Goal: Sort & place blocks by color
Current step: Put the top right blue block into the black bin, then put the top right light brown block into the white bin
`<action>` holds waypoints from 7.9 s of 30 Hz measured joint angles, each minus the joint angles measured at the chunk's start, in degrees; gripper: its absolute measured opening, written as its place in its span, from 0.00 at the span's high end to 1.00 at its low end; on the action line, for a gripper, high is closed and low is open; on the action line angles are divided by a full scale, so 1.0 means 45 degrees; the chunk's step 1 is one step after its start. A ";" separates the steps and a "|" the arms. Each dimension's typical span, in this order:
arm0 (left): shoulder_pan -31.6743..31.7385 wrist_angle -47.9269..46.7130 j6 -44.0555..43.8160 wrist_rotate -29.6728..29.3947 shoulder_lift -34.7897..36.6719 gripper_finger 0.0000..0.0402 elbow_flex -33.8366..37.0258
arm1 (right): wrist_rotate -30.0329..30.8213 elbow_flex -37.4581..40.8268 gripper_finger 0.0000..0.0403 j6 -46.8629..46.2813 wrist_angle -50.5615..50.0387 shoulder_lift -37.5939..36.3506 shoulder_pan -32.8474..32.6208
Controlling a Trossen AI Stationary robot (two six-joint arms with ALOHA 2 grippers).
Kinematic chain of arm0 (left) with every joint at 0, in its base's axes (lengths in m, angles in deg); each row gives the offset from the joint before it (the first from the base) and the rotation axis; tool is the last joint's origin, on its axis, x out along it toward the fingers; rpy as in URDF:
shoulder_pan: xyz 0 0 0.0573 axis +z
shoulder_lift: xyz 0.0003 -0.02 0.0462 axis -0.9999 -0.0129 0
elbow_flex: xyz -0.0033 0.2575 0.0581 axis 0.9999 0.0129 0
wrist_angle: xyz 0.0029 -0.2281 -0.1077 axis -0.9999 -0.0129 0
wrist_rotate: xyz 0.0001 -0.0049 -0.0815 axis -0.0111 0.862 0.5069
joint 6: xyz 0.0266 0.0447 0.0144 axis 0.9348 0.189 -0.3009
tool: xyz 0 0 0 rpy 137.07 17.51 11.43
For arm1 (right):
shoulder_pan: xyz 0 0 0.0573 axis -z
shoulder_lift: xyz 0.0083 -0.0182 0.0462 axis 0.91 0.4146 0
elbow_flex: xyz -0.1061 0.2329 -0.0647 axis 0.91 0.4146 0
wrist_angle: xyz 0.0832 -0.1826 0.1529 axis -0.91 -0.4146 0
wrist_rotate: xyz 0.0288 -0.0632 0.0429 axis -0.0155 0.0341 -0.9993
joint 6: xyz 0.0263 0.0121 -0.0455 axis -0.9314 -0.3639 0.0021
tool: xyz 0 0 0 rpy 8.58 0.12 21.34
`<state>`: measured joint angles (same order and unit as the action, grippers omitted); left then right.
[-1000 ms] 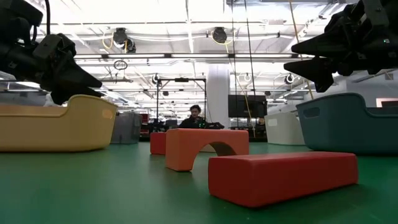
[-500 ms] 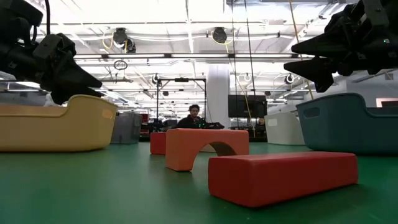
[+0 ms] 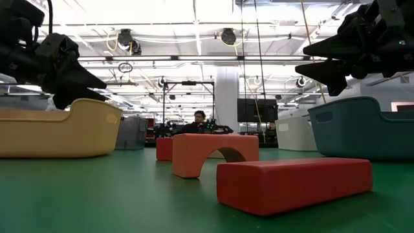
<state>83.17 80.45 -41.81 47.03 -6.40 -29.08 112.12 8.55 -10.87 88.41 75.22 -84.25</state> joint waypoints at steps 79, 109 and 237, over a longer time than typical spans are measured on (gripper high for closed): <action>-0.8274 -1.0339 -1.6346 0.3713 -1.3036 0.40 -1.1770 | 0.0000 0.0005 0.43 0.0004 0.0000 -0.0004 0.0000; -0.8607 -0.8948 -1.4232 0.3563 -1.7291 0.40 -1.1698 | -0.0004 0.0001 0.43 0.0004 0.0000 -0.0004 0.0003; 0.4436 -0.2731 0.2547 0.3731 -0.8052 0.57 -0.7842 | -0.0002 0.0004 0.43 0.0003 -0.0180 0.0001 0.0002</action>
<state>103.14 68.16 -30.35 63.82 -42.63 -64.37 112.11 8.57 -10.86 87.60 75.23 -84.24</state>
